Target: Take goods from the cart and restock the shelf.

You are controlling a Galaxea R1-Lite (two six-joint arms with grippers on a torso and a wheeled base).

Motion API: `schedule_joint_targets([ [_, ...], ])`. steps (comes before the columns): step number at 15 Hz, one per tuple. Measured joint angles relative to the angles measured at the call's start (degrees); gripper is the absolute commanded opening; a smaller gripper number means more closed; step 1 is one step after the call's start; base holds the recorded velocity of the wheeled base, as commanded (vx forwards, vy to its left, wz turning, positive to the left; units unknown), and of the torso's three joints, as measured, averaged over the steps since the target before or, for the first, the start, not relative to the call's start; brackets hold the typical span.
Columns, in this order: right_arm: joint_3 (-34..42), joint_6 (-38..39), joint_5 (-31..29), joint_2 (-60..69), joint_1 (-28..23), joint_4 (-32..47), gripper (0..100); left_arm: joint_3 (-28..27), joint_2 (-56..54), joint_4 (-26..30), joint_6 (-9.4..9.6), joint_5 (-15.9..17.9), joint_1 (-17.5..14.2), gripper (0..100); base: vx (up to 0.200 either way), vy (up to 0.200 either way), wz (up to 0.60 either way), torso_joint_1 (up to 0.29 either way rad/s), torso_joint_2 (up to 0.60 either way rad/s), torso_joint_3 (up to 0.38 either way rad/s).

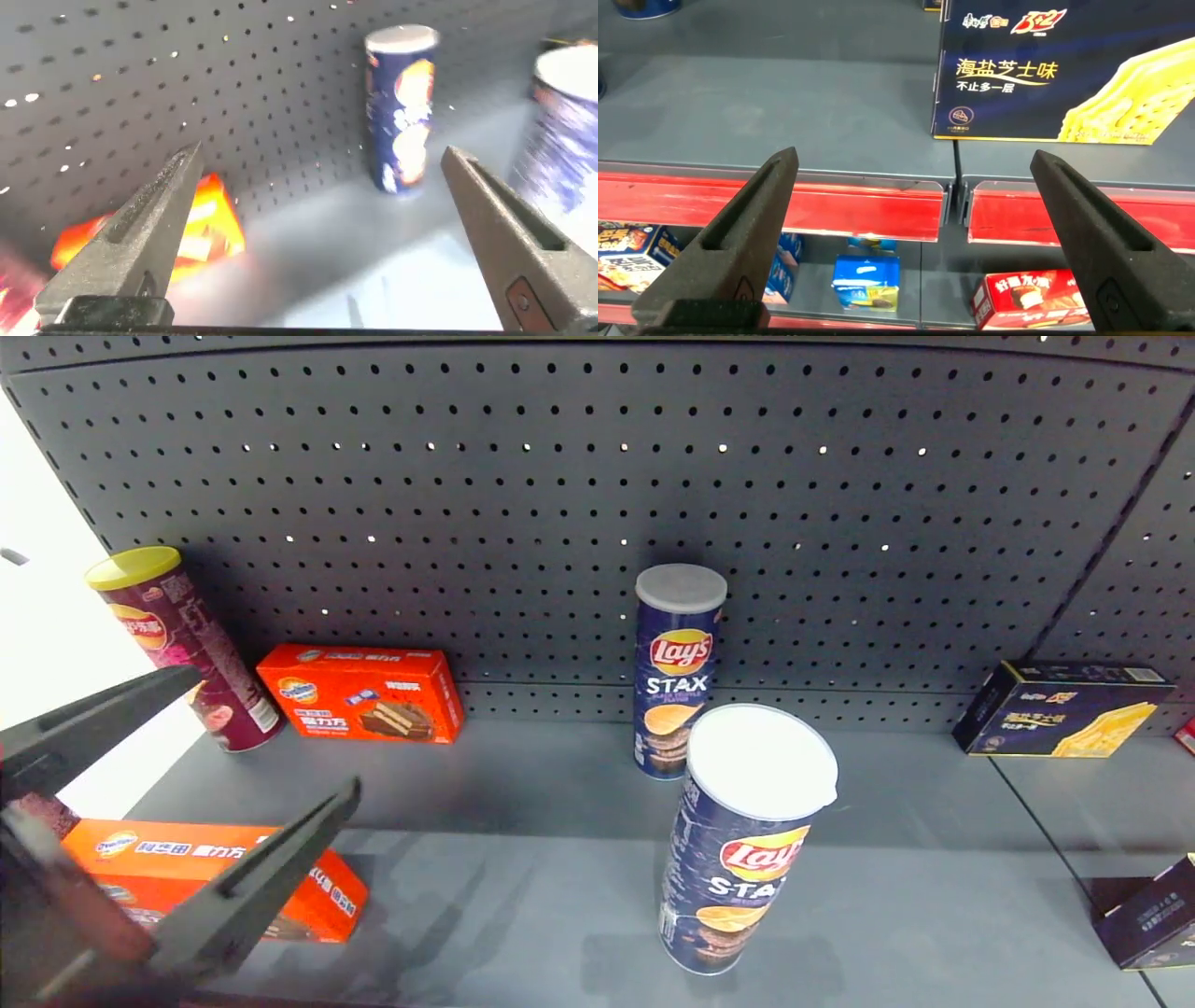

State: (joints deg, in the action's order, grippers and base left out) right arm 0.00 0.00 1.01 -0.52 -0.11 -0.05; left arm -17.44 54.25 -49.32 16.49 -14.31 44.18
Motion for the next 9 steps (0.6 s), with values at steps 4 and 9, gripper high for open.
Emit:
schedule_joint_targets([
  [4,0.0,0.0,0.0,0.0,0.0,0.0,100,6.6,-21.7,14.4,-0.49,0.2,-5.8,100,0.0,0.0,0.0,0.0,0.0,0.0],
  [9,0.0,0.0,0.0,0.0,0.0,0.0,100,16.8,-36.0,17.8,-4.18,0.2,-23.5,100,0.0,0.0,0.0,0.0,0.0,0.0],
])
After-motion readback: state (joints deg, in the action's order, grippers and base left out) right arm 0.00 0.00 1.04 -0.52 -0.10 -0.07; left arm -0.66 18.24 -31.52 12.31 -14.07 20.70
